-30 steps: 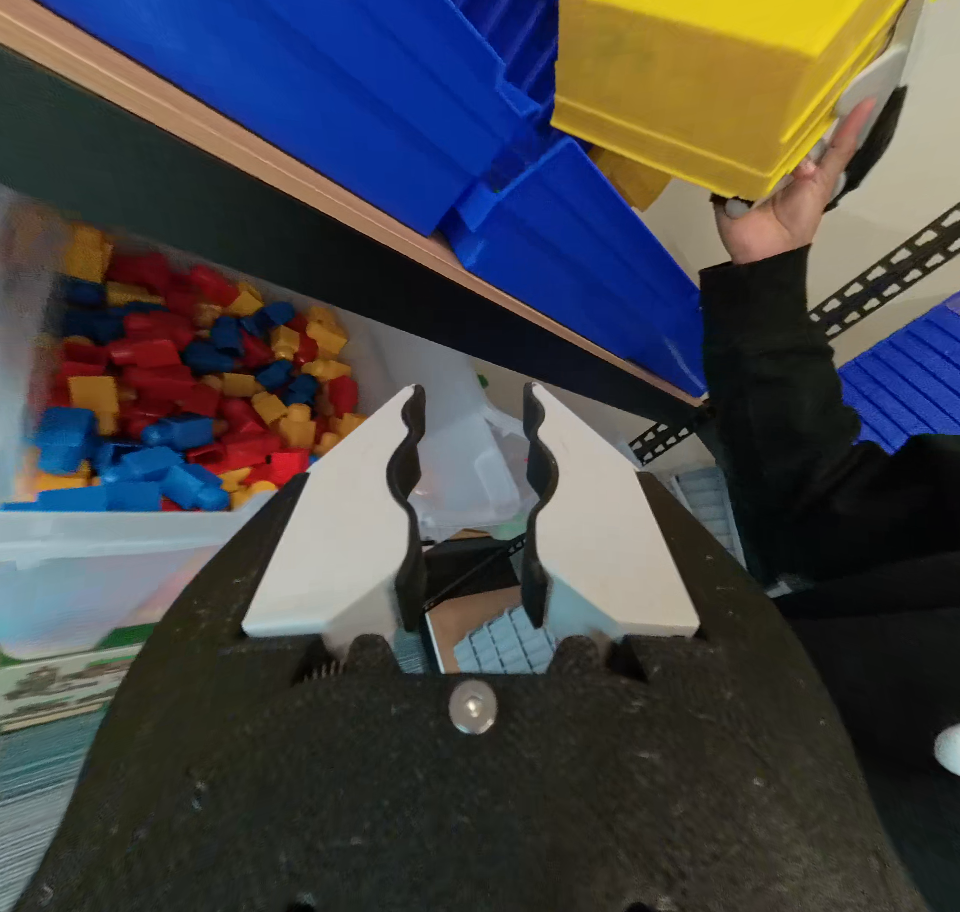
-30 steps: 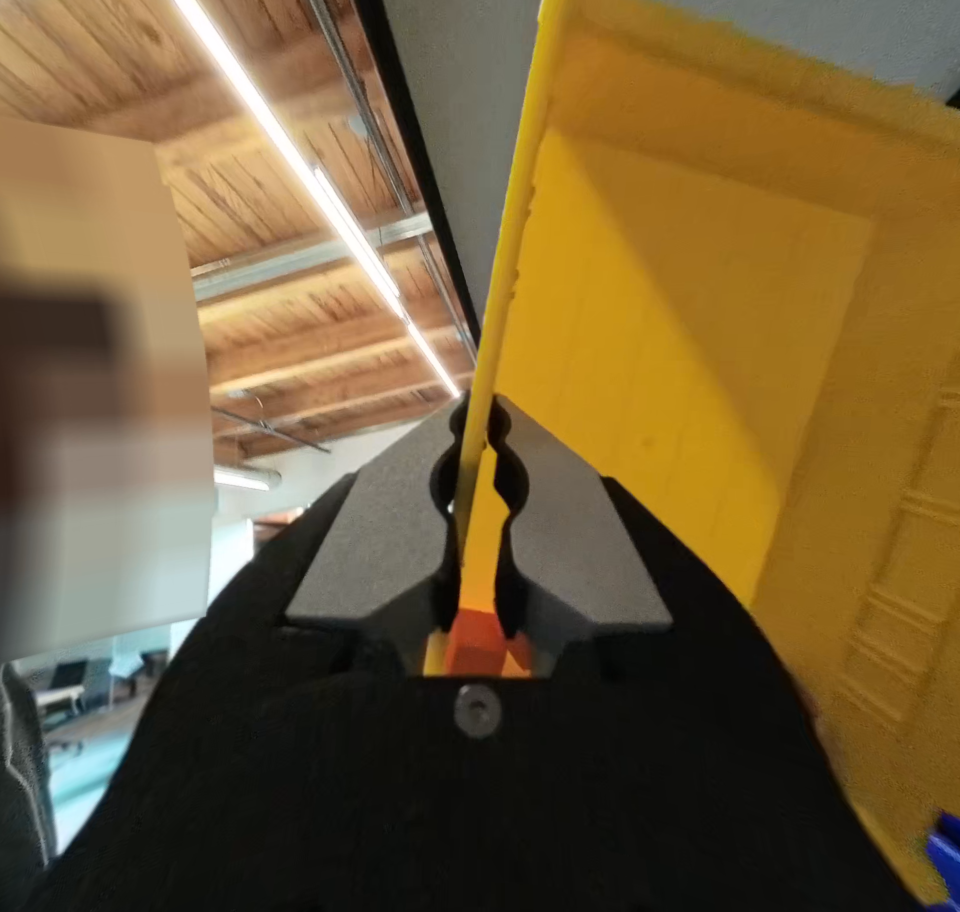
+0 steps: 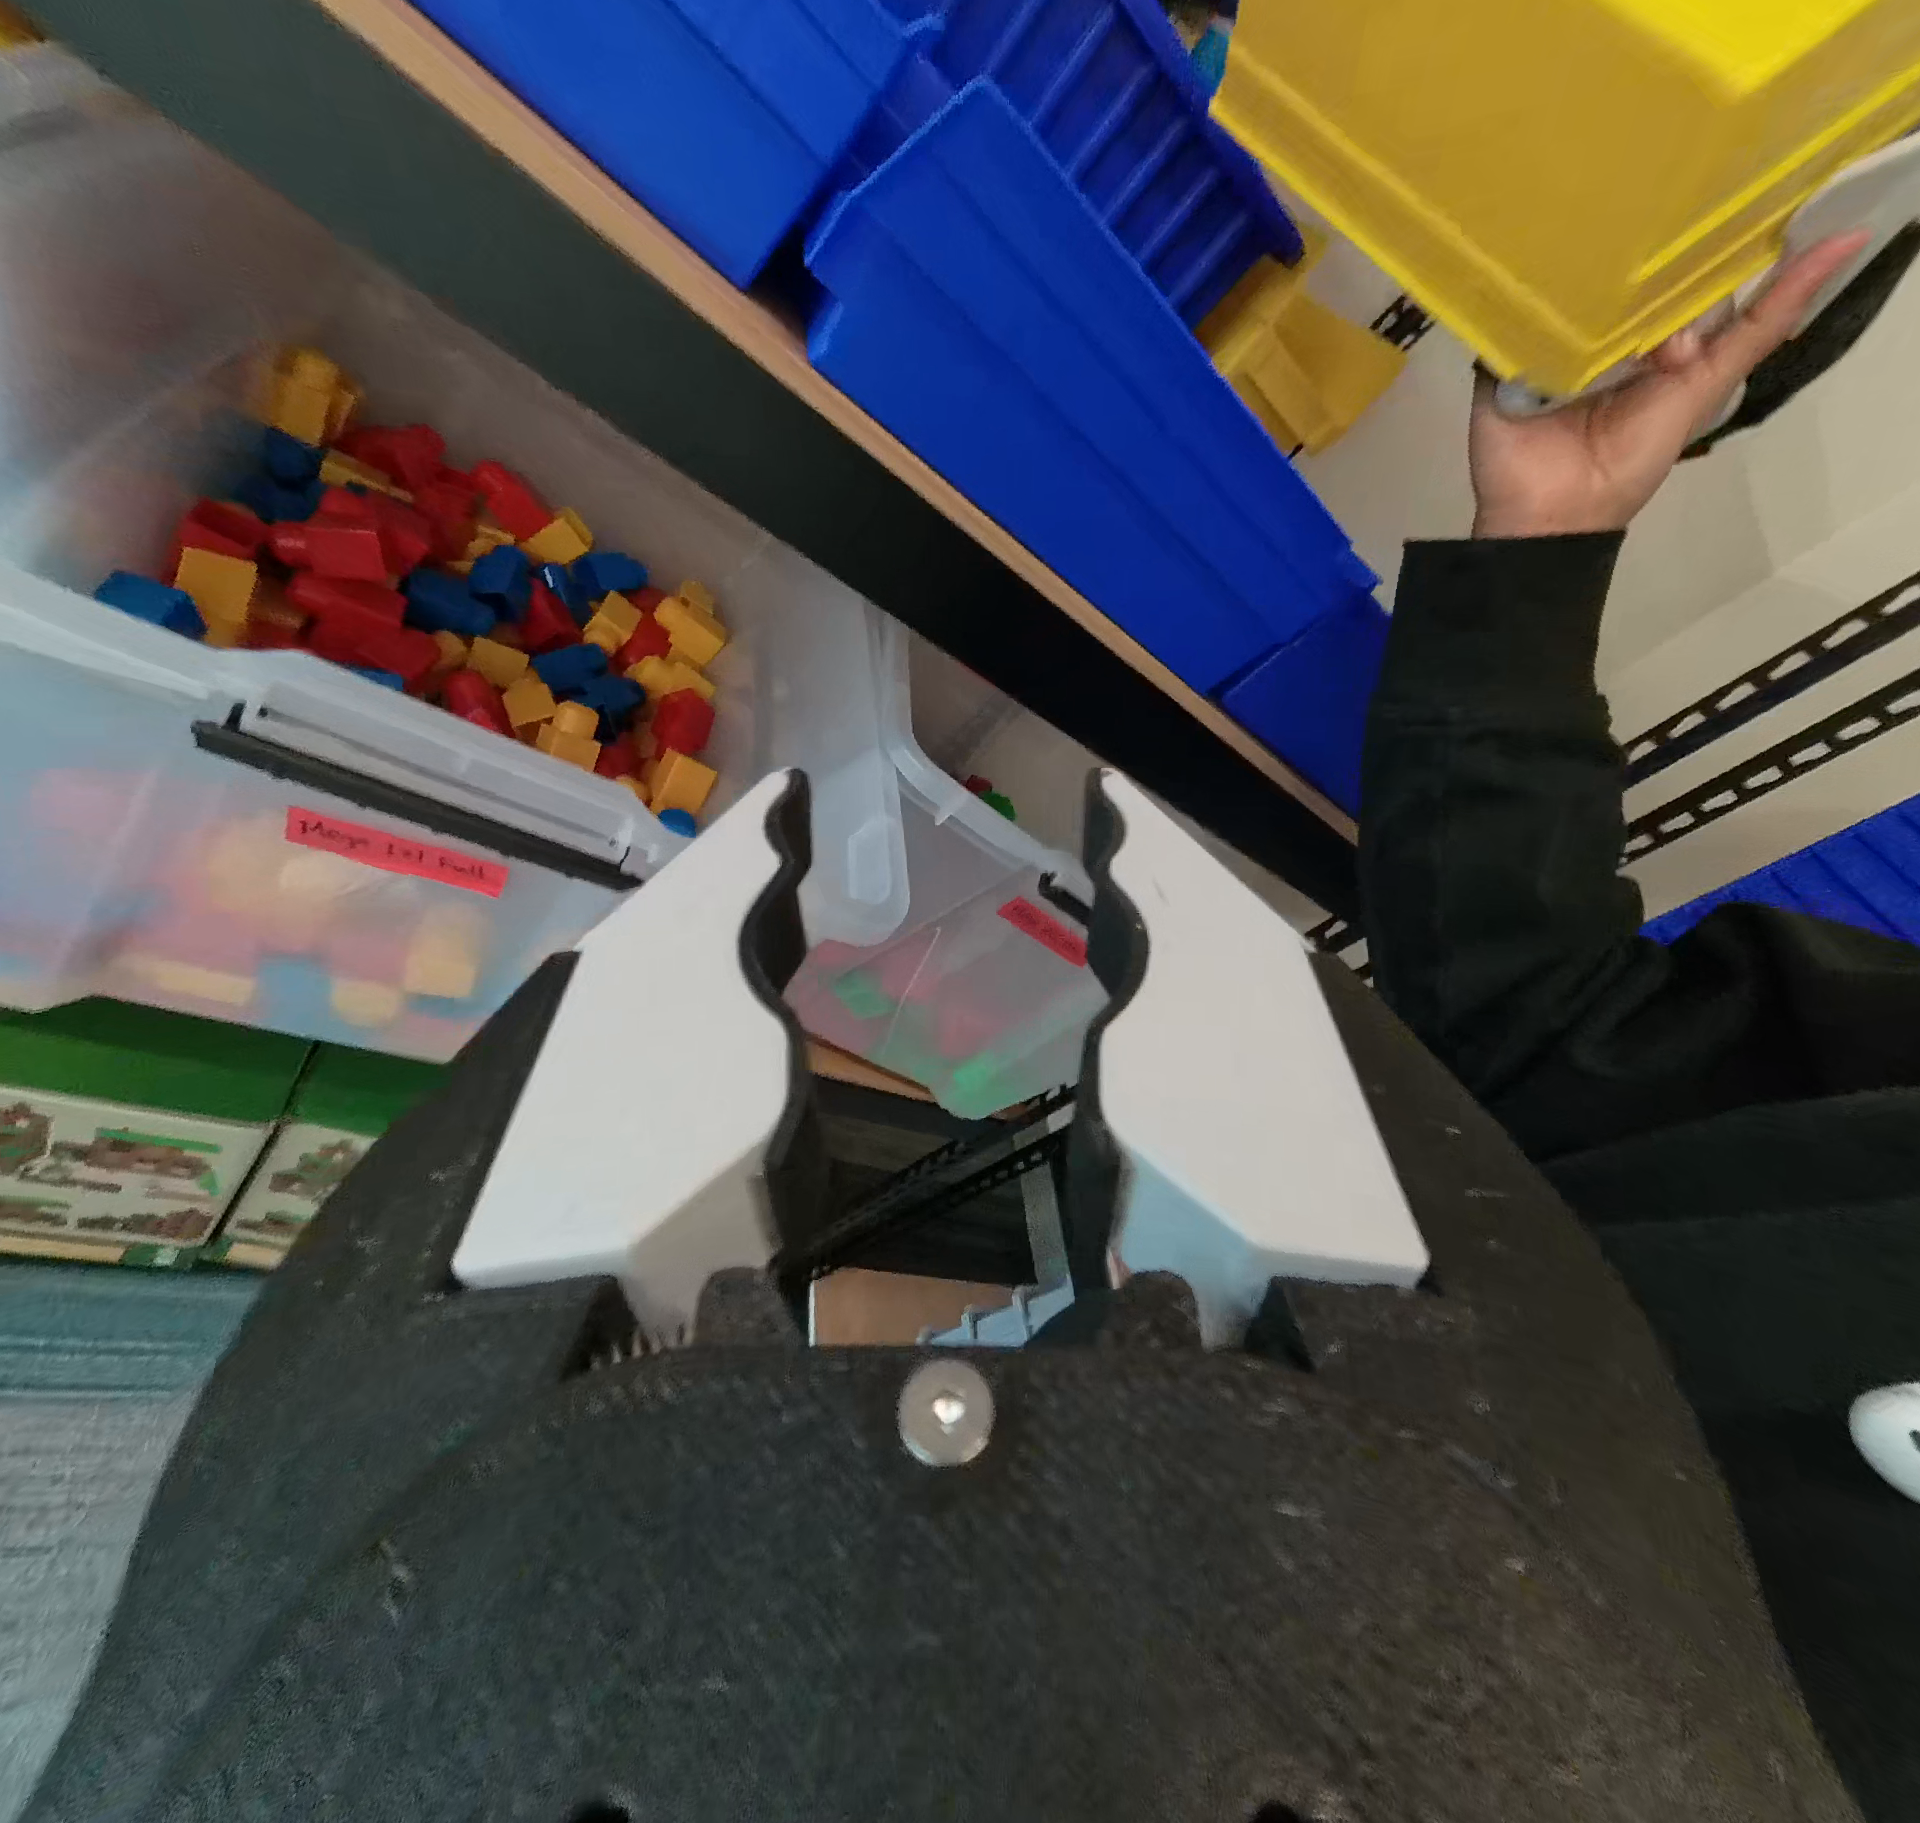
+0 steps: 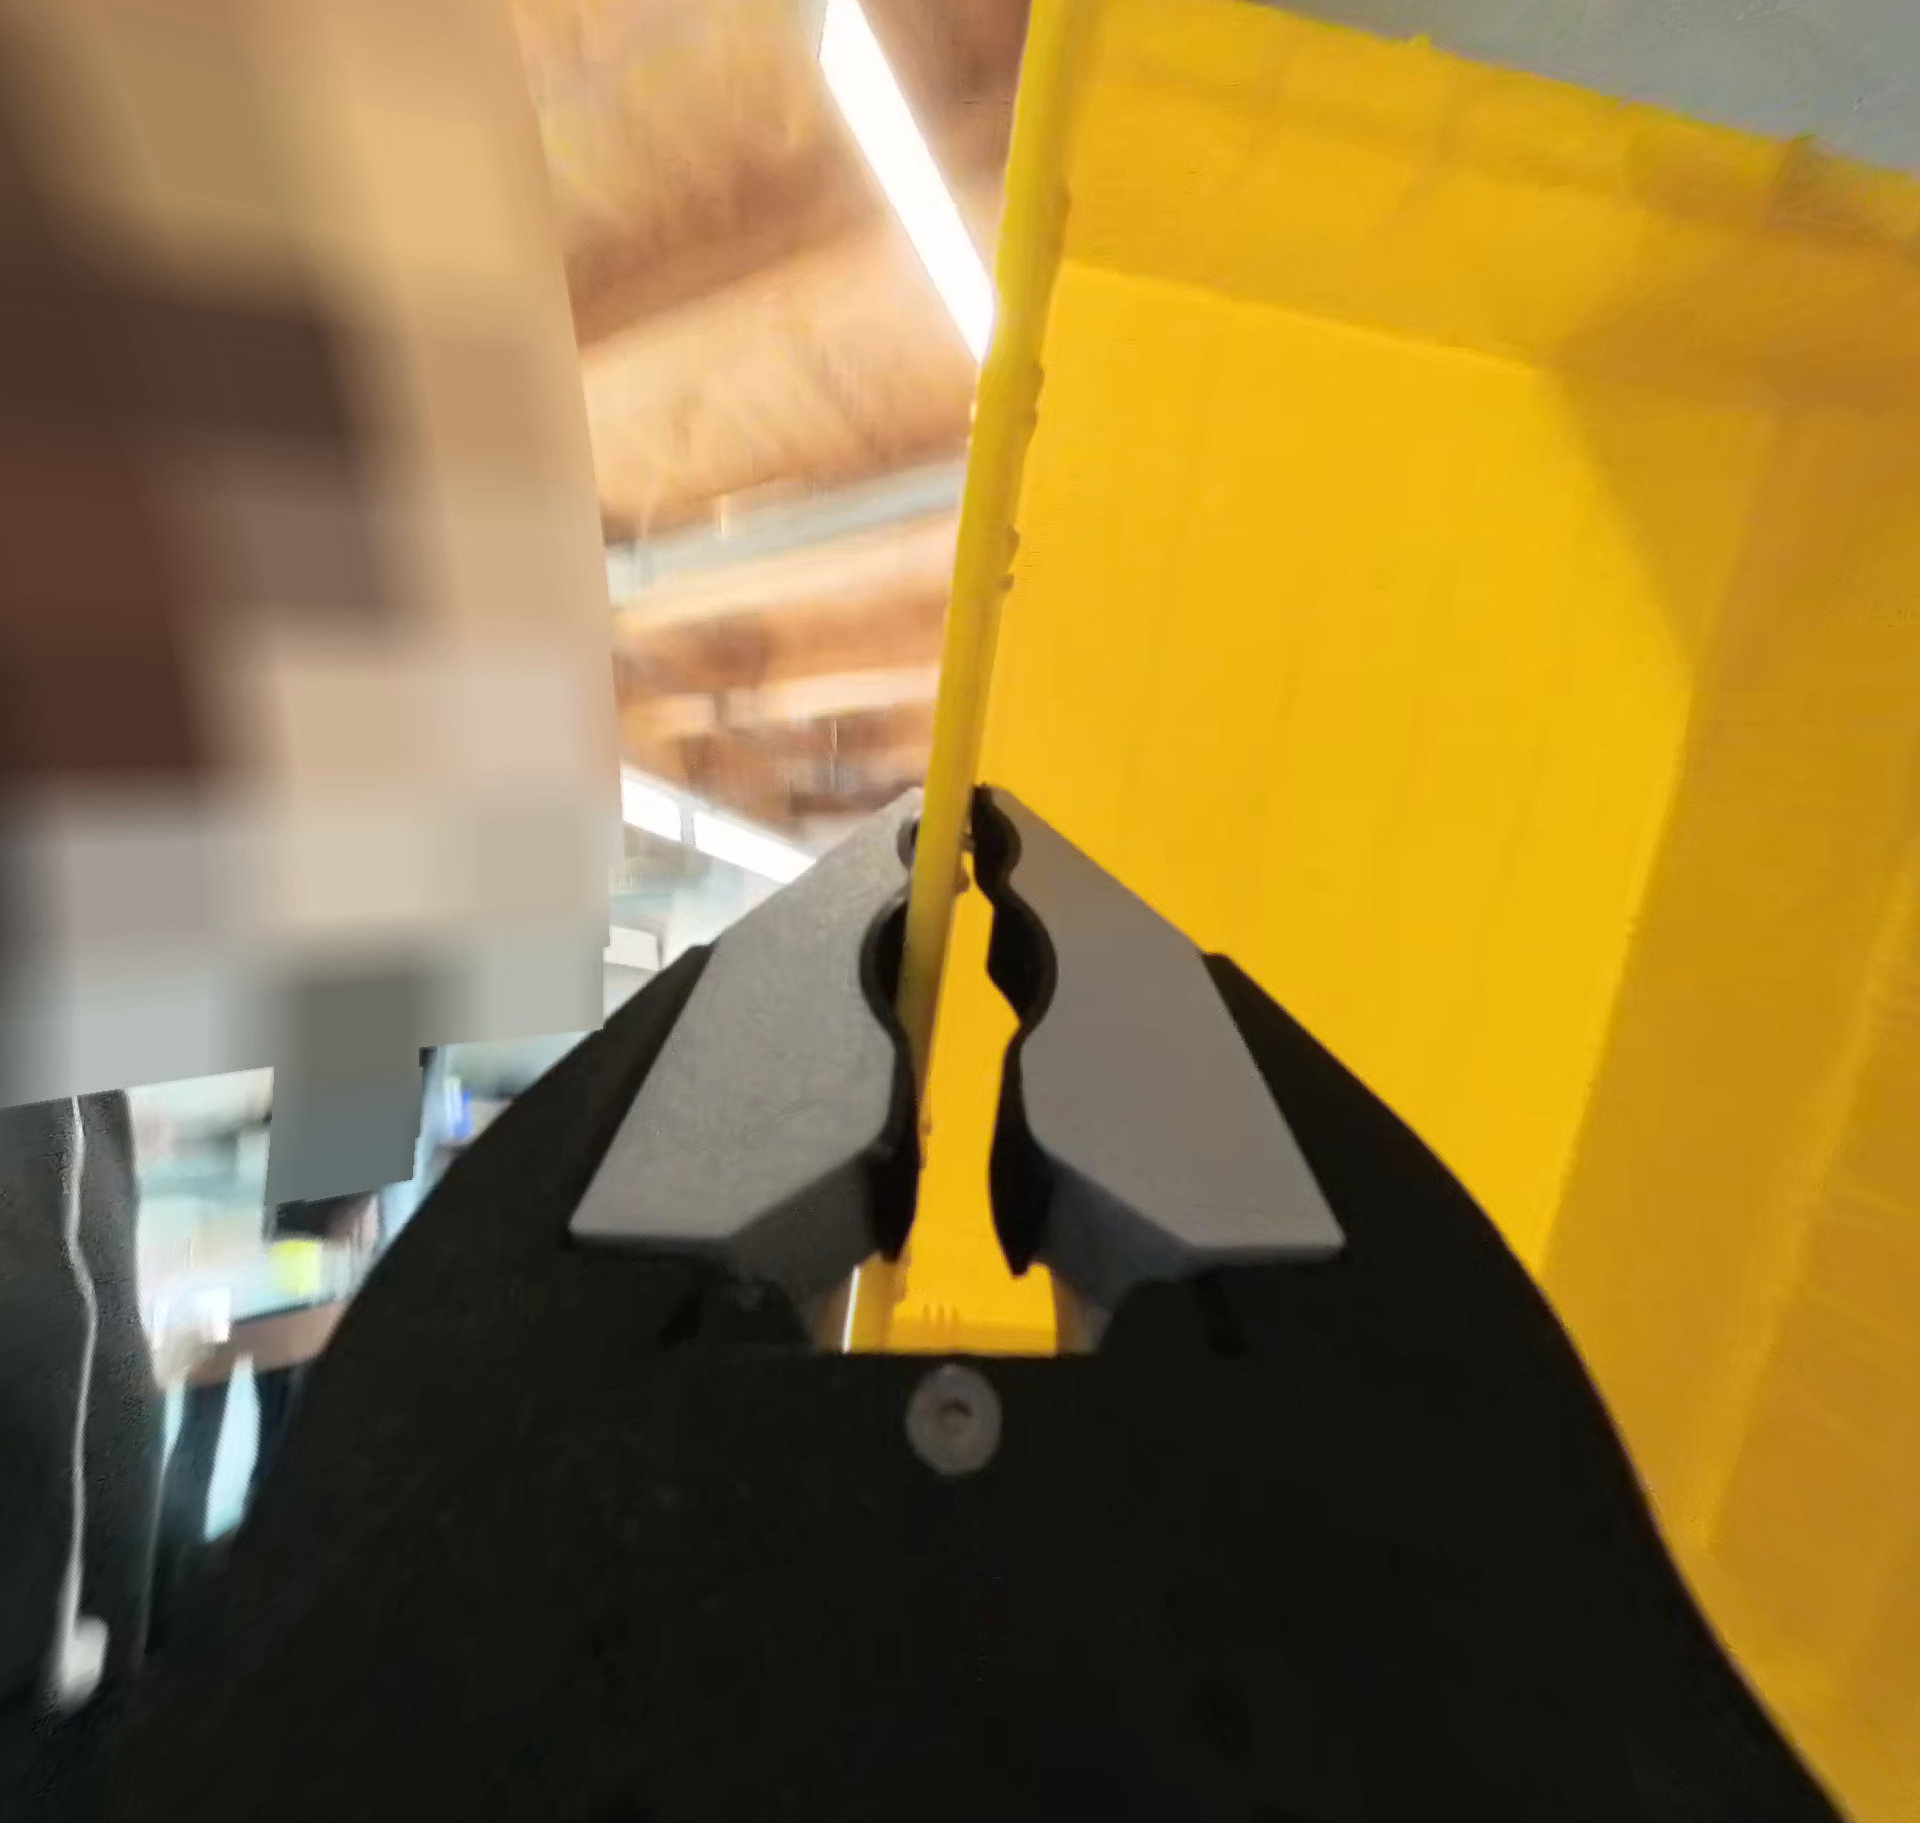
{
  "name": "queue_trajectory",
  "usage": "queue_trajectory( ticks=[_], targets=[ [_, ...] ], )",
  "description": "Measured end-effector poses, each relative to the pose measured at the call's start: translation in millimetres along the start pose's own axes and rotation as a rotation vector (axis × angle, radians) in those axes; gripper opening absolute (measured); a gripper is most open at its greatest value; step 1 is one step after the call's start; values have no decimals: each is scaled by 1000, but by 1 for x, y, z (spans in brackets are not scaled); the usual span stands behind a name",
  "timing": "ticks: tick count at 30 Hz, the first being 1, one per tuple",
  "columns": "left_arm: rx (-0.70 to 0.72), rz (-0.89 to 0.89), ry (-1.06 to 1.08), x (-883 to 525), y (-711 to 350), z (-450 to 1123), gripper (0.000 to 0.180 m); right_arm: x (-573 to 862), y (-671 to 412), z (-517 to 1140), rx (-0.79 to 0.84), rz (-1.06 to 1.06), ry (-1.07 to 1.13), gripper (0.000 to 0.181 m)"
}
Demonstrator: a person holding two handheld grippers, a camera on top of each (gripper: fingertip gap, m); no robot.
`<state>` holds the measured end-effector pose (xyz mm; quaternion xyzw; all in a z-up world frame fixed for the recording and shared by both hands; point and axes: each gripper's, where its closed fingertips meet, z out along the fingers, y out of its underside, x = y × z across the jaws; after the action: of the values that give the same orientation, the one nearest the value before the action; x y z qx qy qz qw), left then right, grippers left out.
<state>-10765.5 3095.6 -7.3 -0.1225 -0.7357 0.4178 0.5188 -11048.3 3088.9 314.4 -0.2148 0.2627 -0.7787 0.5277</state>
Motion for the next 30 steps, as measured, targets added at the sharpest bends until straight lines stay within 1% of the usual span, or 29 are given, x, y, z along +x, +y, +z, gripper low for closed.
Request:
queue_trajectory(
  ticks=[2,4,9,11,13,15,17,19,21,22,23,24,25,26,28,30],
  targets=[
    [46,-10,49,7,-14,1,62,-25,36,23,-276,-124,-55,3],
    [112,-21,119,18,-31,-3,70,-47,81,39,-578,-242,-125,2],
    [276,-20,248,35,-70,-24,77,-75,205,25,-1280,-621,-327,5],
    [324,-30,249,29,-81,-38,78,-79,245,1,-1512,-808,-441,6],
    [369,-39,222,16,-92,-58,79,-81,276,-24,-1676,-1002,-583,6],
    [406,-51,177,0,-100,-79,83,-85,297,-41,-1760,-1165,-732,6],
    [393,-57,122,-17,-101,-97,93,-92,314,-49,-1785,-1243,-855,5],
    [339,-81,102,-30,-95,-105,104,-102,328,-49,-1770,-1250,-947,5],
    [294,-131,161,-30,-88,-108,109,-113,342,-47,-1751,-1211,-1033,7],
    [278,-167,180,-31,-84,-107,120,-119,350,-47,-1740,-1202,-1082,6],
    [256,-191,199,-33,-78,-106,120,-123,360,-46,-1731,-1211,-1118,6],
    [235,-207,215,-35,-72,-105,108,-126,369,-44,-1725,-1222,-1136,6],
    [214,-234,220,-39,-65,-104,92,-132,379,-41,-1705,-1225,-1151,6],
    [227,-276,186,-50,-62,-104,88,-137,388,-37,-1688,-1216,-1171,6],
    [318,-375,210,-67,-66,-117,81,-142,404,-32,-1669,-1190,-1189,7],
    [379,-434,193,-86,-67,-129,79,-147,424,-31,-1659,-1143,-1201,8]
  ],
)
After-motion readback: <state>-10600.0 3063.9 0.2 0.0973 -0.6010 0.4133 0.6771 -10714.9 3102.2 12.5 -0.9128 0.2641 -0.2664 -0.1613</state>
